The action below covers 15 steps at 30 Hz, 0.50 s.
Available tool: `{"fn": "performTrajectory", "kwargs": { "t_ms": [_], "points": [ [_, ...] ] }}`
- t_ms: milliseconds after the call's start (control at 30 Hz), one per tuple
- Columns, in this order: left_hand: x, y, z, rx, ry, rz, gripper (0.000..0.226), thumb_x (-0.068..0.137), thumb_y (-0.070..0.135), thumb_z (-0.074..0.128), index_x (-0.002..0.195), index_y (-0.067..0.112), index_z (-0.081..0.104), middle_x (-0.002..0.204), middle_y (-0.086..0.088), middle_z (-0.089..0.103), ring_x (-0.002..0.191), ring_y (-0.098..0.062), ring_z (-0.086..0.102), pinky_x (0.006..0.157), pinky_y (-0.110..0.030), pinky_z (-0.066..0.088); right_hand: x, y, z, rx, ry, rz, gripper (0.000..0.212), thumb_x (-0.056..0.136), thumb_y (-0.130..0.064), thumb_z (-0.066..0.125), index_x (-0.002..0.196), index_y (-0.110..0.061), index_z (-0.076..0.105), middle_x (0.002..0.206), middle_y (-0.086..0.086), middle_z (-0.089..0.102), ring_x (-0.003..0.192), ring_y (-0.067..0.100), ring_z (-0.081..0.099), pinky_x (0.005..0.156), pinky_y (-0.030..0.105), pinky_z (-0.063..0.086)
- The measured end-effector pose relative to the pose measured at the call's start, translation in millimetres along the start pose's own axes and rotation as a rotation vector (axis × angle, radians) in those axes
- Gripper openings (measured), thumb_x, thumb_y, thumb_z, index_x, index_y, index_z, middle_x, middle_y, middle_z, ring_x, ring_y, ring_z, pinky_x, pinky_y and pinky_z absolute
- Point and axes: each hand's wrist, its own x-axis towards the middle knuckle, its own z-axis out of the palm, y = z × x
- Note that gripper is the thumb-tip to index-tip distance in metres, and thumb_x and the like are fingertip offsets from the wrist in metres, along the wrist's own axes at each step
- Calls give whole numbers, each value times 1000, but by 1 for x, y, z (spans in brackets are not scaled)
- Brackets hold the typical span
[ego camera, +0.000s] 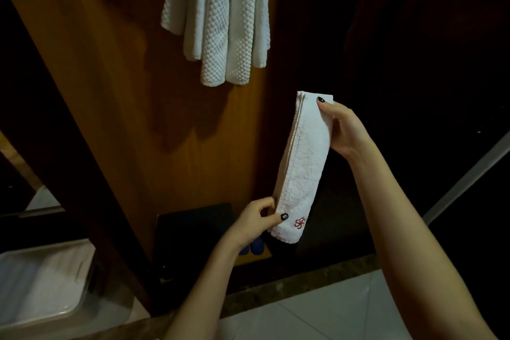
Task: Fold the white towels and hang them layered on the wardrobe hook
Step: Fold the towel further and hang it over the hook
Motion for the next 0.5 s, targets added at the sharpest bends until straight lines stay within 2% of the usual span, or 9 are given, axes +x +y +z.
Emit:
{"fn": "performTrajectory", "kwargs": {
  "t_ms": [100,200,300,367,433,500],
  "points": [
    [3,-1,-2,77,112,42,39,80,13,76,59,23,45,61,14,44,60,3,40,58,-16,31,1,3,-4,-46,65,-11,16,96,-19,53,101,-10,65,90,0,73,82,15,71,71,30,57],
    [7,-5,-7,124,189,43,43,78,-3,75,59,22,45,62,11,41,54,5,39,55,-13,29,1,9,-5,-63,118,-26,20,97,-19,52,109,-8,63,96,3,72,88,18,70,77,33,58],
    [6,-7,-11,87,227,14,40,78,-4,75,60,20,49,60,13,41,54,4,36,55,-19,27,2,16,-4,-26,193,-33,17,98,-18,52,107,-9,64,95,2,72,88,17,71,77,33,58],
    [3,-7,-14,71,234,17,35,80,-2,74,65,21,53,61,15,43,56,4,36,55,-17,28,4,20,-5,0,249,-28,16,99,-18,53,107,-10,64,96,2,72,89,17,71,79,33,58],
    [0,-6,-17,74,259,34,31,81,-1,74,74,22,55,69,15,46,62,4,39,59,-16,31,6,23,-8,27,297,-21,18,99,-17,53,111,-9,63,99,3,72,92,18,71,81,34,58],
    [-1,-5,-21,96,314,46,33,82,1,73,86,27,53,79,8,50,71,-4,44,65,-21,38,7,27,-10,47,355,-16,20,99,-18,53,115,-10,61,103,3,71,96,19,70,83,37,58]
  ]
}}
